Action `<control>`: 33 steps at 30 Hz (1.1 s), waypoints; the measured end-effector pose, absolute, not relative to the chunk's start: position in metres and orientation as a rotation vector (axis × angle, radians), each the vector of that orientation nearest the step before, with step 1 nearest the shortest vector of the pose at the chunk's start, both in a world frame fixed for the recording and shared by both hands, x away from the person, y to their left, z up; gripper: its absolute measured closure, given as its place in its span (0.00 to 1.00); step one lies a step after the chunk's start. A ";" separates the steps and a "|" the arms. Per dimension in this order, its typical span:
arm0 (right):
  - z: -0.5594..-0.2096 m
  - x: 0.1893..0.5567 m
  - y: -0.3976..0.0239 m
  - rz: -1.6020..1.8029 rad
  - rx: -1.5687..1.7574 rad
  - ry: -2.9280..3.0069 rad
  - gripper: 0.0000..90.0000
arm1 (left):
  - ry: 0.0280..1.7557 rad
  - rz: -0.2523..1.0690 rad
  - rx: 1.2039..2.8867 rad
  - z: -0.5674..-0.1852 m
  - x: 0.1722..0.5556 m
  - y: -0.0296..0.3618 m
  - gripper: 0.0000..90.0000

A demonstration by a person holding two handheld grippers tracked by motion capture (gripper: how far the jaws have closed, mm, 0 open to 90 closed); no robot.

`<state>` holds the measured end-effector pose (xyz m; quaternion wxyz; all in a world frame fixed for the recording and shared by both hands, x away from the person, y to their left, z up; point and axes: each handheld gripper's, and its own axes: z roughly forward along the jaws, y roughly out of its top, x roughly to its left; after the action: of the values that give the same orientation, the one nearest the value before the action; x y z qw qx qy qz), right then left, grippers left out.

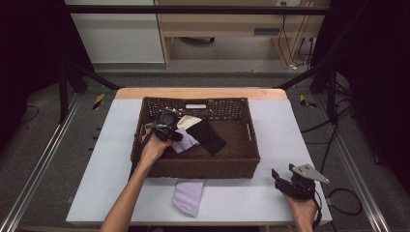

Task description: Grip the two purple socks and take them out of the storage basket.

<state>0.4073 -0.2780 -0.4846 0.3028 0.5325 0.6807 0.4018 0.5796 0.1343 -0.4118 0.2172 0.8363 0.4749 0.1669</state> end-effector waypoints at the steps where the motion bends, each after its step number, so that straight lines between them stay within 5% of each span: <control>1: -0.485 0.408 -0.278 1.060 1.409 1.807 0.34 | 1.312 0.452 2.315 -0.412 0.580 0.134 0.51; 13: -0.485 0.407 -0.277 1.056 1.397 1.805 0.38 | 1.304 0.382 2.374 -0.415 0.581 0.133 0.91; 33: -0.485 0.406 -0.278 1.060 1.399 1.795 0.40 | 1.064 0.406 2.031 -0.388 0.561 0.152 0.96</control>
<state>0.4065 -0.2777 -0.4848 0.3105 0.5297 0.6796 0.4014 0.5611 0.1522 -0.3880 0.3955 0.8010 0.4199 0.1602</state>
